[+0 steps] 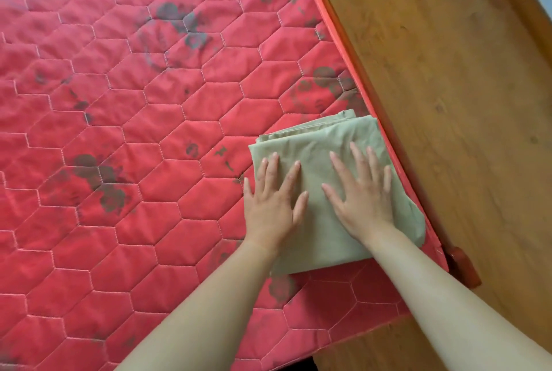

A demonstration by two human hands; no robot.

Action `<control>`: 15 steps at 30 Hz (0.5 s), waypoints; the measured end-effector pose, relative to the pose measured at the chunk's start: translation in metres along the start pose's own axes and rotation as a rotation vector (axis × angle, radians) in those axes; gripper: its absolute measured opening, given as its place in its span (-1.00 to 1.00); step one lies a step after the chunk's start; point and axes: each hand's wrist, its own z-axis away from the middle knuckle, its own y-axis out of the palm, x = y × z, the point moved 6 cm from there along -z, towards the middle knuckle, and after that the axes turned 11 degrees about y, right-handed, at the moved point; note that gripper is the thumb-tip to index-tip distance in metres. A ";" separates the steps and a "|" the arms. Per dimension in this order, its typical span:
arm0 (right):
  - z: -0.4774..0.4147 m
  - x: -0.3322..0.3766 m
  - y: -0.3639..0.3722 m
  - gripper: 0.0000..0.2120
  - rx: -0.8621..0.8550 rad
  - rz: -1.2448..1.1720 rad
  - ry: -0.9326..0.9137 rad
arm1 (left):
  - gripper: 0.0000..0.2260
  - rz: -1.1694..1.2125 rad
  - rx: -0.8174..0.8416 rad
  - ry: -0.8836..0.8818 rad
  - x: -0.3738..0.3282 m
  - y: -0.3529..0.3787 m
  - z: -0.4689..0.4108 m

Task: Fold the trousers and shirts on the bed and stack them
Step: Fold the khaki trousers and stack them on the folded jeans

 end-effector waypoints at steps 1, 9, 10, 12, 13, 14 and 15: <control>0.002 0.000 0.005 -0.41 0.020 0.029 0.012 | -0.46 -0.027 0.069 0.003 0.006 0.007 0.001; 0.022 0.038 0.004 -0.33 0.082 -0.012 0.023 | -0.43 0.045 0.083 0.004 0.047 -0.020 0.024; 0.027 0.052 0.005 -0.32 0.097 -0.017 0.002 | -0.44 0.058 0.076 -0.029 0.059 -0.026 0.032; 0.037 0.085 0.008 -0.32 0.131 -0.015 -0.042 | -0.46 0.078 0.054 -0.096 0.089 -0.042 0.049; 0.042 0.105 0.011 -0.33 0.147 -0.019 -0.065 | -0.46 0.092 0.039 -0.133 0.106 -0.051 0.060; 0.046 0.126 0.014 -0.33 0.160 -0.024 -0.090 | -0.46 0.107 0.019 -0.171 0.124 -0.060 0.071; 0.051 0.150 0.017 -0.34 0.170 -0.025 -0.118 | -0.46 0.119 -0.006 -0.207 0.144 -0.070 0.083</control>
